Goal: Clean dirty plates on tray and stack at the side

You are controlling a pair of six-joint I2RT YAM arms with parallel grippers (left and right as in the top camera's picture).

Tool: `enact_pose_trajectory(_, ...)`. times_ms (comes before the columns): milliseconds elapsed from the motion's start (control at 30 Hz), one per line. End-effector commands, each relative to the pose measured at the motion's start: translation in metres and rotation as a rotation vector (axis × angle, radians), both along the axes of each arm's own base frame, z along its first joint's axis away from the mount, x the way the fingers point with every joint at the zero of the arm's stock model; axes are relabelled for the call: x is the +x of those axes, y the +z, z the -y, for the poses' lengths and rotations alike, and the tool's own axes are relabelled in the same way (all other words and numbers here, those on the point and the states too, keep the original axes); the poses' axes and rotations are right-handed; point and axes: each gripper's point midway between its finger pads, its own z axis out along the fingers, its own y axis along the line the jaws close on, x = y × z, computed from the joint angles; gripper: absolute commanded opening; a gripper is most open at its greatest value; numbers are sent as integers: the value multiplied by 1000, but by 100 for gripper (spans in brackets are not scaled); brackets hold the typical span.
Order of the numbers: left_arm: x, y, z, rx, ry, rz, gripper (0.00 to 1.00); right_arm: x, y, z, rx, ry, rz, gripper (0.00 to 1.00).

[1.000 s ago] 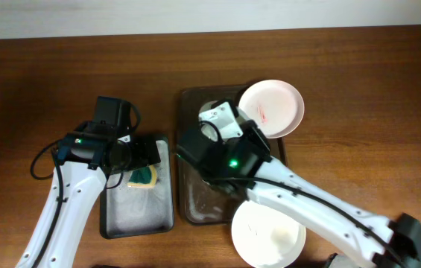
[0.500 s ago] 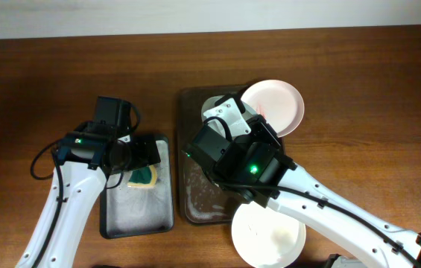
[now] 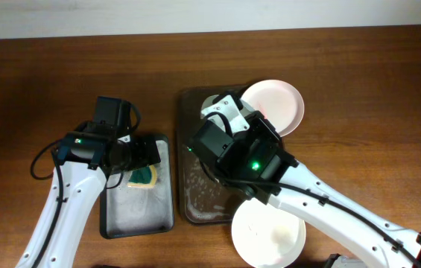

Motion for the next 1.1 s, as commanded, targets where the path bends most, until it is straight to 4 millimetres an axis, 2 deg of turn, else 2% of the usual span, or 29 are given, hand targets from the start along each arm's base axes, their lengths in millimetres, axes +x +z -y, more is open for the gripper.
enact_pose_trajectory(0, 3, 9, -2, 10, -8, 31, 99, -1, -40, -17, 414, -35, -258, 4)
enact_pose_trajectory(33, 3, 9, -2, 10, -8, 31, 99, 7, -45, -6, 518, -95, -297, 4)
enact_pose_trajectory(67, 3, 9, -2, 10, -8, 30, 99, 20, -52, 14, 703, -152, -397, 4)
enact_pose_trajectory(100, 3, 9, -2, 10, -8, 31, 99, 30, -55, 44, 848, -217, -450, 4)
enact_pose_trajectory(133, 3, 9, -2, 10, -8, 31, 99, 39, -54, 75, 955, -274, -464, 4)
enact_pose_trajectory(167, 3, 9, -2, 10, -9, 30, 99, 48, -52, 127, 1069, -384, -427, 4)
enact_pose_trajectory(200, 3, 9, -2, 10, -8, 31, 99, 50, -51, 166, 1123, -473, -382, 4)
enact_pose_trajectory(267, 3, 9, -2, 10, -8, 31, 99, 35, -55, 264, 1188, -721, -248, 4)
enact_pose_trajectory(333, 3, 9, -2, 9, -9, 31, 99, 8, -72, 345, 1208, -972, -145, 4)
enact_pose_trajectory(367, 3, 9, -2, 10, -8, 30, 99, -1, -82, 366, 1199, -1049, -131, 4)
enact_pose_trajectory(400, 3, 9, -2, 10, -8, 31, 99, -13, -106, 387, 1211, -1140, -159, 4)
enact_pose_trajectory(433, 3, 9, -2, 10, -8, 31, 99, -15, -126, 391, 1206, -1149, -208, 4)
enact_pose_trajectory(500, 3, 9, -2, 10, -8, 31, 100, -18, -169, 382, 1189, -1139, -320, 4)
enact_pose_trajectory(533, 3, 9, -2, 10, -8, 31, 99, -21, -178, 380, 1173, -1138, -334, 4)
enact_pose_trajectory(600, 3, 9, -2, 9, -9, 31, 99, -22, -204, 363, 1138, -1110, -378, 4)
enact_pose_trajectory(667, 3, 9, -2, 10, -8, 30, 99, -15, -217, 353, 1119, -1069, -378, 4)
enact_pose_trajectory(700, 3, 9, -2, 10, -8, 30, 100, -10, -215, 350, 1119, -1045, -373, 22)
enact_pose_trajectory(733, 3, 9, -2, 10, -8, 30, 100, 1, -201, 339, 1184, -963, -376, 55)
enact_pose_trajectory(767, 3, 9, -2, 10, -8, 31, 99, 8, -185, 331, 1214, -886, -364, 59)
enact_pose_trajectory(800, 3, 9, -2, 10, -8, 31, 99, 14, -153, 321, 1205, -808, -322, 63)
enact_pose_trajectory(833, 3, 9, -2, 10, -8, 30, 99, 16, -127, 305, 1186, -744, -292, 63)
enact_pose_trajectory(867, 3, 9, -2, 10, -8, 30, 99, 10, -101, 275, 1150, -648, -303, 61)
enact_pose_trajectory(900, 3, 9, -2, 10, -8, 31, 99, -4, -83, 232, 1105, -540, -367, 59)
enact_pose_trajectory(933, 3, 9, -2, 10, -8, 31, 99, -16, -80, 206, 1057, -495, -426, 57)
enact_pose_trajectory(967, 3, 9, -2, 10, -8, 31, 99, -37, -82, 166, 975, -425, -550, 52)
enact_pose_trajectory(1000, 3, 9, -2, 10, -8, 31, 99, -58, -91, 133, 929, -390, -674, 52)
enact_pose_trajectory(1033, 3, 9, -2, 10, -8, 31, 99, -79, -104, 114, 912, -436, -769, 52)
enact_pose_trajectory(1067, 3, 9, -2, 10, -8, 31, 99, -93, -121, 107, 866, -463, -814, 52)
